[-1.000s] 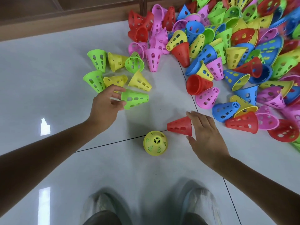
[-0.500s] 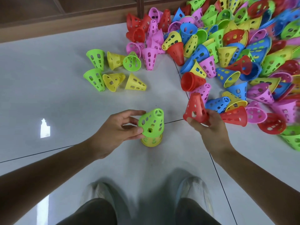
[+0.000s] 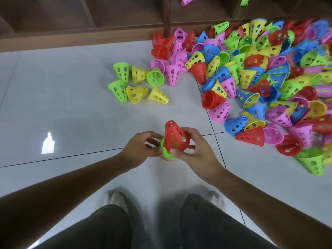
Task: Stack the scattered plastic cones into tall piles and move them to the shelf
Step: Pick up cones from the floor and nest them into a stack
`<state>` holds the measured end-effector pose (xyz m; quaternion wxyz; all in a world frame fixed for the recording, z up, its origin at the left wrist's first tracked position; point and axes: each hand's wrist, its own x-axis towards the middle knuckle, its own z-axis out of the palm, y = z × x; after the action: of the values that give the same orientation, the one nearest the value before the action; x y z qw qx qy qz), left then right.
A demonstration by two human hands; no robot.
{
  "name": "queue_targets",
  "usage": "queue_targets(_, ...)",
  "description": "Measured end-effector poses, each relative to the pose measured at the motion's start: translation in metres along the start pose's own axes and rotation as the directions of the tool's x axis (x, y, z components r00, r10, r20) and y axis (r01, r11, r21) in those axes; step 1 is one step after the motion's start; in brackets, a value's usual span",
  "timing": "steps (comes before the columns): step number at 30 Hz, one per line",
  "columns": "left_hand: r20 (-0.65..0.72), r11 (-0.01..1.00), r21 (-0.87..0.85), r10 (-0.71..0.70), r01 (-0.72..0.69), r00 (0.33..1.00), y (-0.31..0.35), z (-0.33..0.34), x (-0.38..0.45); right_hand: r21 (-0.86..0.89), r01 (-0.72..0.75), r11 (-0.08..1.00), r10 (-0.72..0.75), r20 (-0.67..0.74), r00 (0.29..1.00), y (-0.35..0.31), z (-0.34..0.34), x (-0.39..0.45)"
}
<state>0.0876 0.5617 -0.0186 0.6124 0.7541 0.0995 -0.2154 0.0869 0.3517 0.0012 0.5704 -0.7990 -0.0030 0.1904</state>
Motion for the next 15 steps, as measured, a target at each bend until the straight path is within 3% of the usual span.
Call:
queue_targets(4, -0.012, 0.997, 0.08, -0.016, 0.017, 1.0, -0.004, -0.006, -0.005, -0.121, 0.006, 0.993, -0.011, -0.04, 0.999, 0.015, 0.011, 0.008)
queue_targets(6, -0.034, 0.98, 0.199, -0.014, 0.02, 0.999, -0.003, -0.013, -0.008, -0.179, 0.003, 0.984, -0.01, -0.042, 0.999, 0.022, 0.019, 0.009)
queue_targets(9, -0.098, 0.902, 0.431, 0.06, -0.012, 0.993, 0.009, -0.03, -0.012, -0.266, -0.002, 0.964, -0.008, -0.036, 0.999, 0.027, 0.027, 0.011)
queue_targets(13, -0.193, 0.864, 0.503, 0.143, -0.028, 0.971, 0.047, -0.068, -0.023, -0.331, -0.007, 0.944, 0.01, 0.005, 1.0, 0.016, 0.029, 0.026)
queue_targets(15, -0.141, 0.818, 0.571, 0.176, -0.065, 0.974, 0.064, -0.078, -0.022, -0.351, -0.026, 0.936, 0.032, 0.01, 0.999, 0.016, 0.028, 0.033)
